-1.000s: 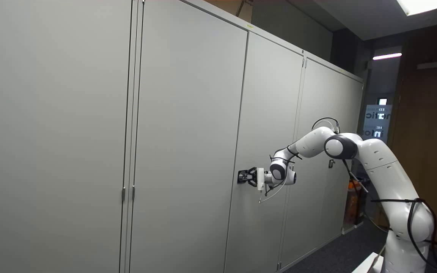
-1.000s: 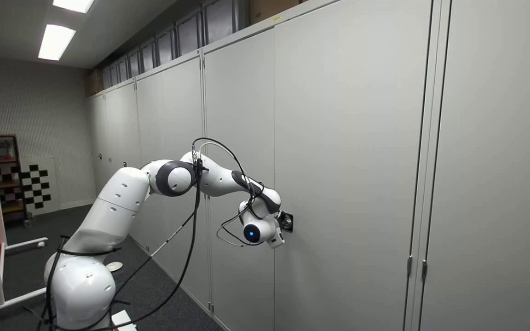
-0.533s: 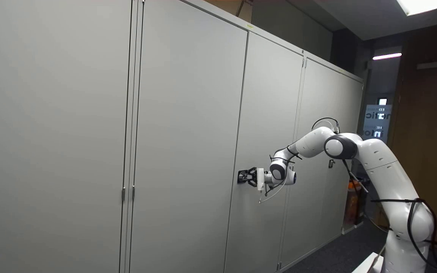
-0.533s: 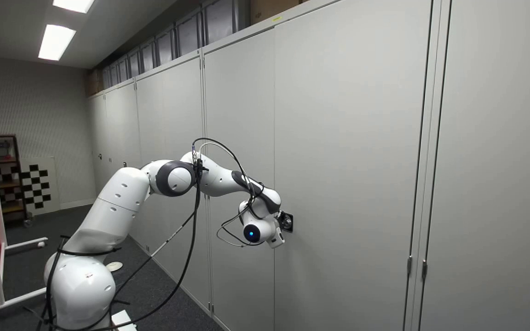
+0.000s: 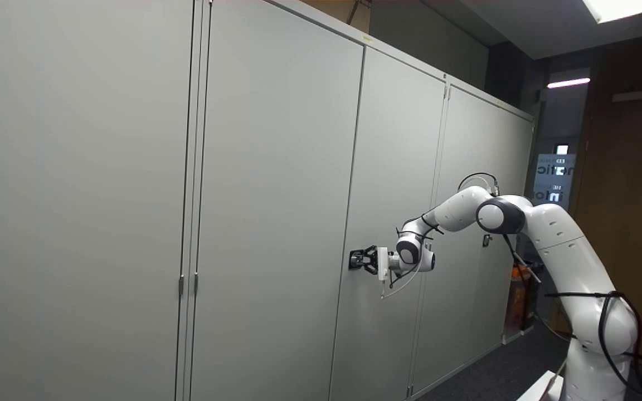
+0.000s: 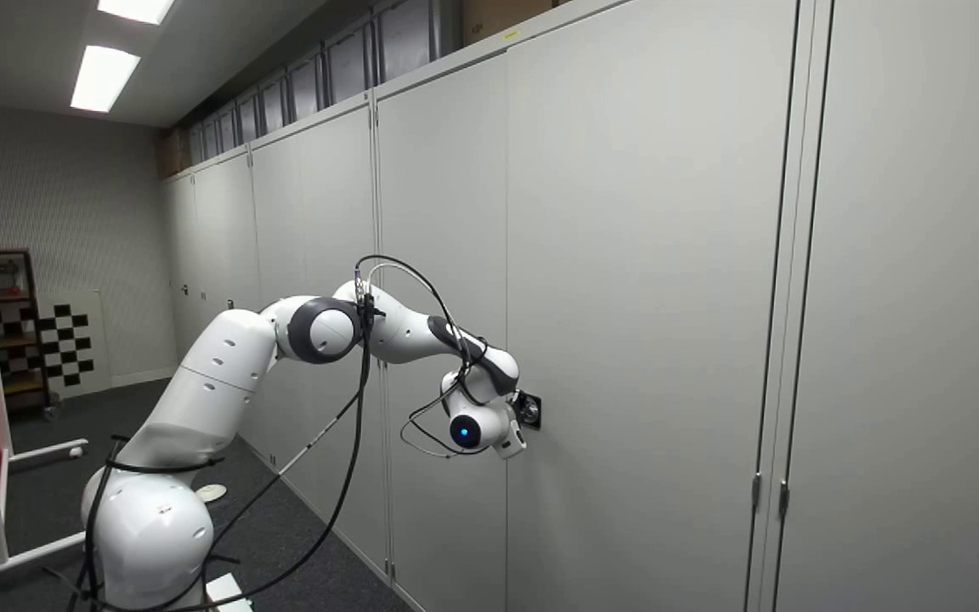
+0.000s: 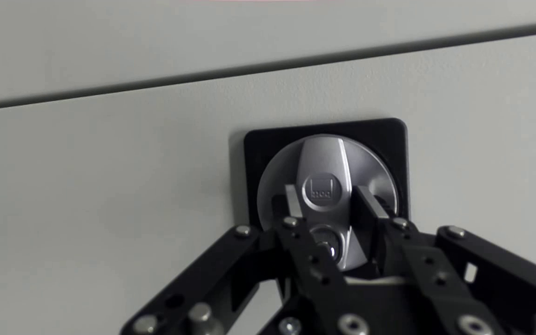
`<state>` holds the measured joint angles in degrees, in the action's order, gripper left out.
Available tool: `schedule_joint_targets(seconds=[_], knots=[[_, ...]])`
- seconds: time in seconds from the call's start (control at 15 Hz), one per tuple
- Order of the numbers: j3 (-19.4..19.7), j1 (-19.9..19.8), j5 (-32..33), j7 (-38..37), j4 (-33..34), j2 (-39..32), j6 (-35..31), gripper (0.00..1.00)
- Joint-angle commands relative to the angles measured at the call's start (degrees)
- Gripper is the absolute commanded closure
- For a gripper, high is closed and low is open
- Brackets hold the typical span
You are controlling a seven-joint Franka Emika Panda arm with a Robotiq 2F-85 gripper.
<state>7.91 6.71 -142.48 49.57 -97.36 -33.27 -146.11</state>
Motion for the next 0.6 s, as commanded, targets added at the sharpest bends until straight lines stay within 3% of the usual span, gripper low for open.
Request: schedule_joint_targets(seconds=[0.0,0.53], knots=[[0.1,-0.1,0.8,0.8,-1.2,1.3,2.4,0.92],[0.1,-0.7,1.3,1.7,-3.4,2.1,4.1,0.92]])
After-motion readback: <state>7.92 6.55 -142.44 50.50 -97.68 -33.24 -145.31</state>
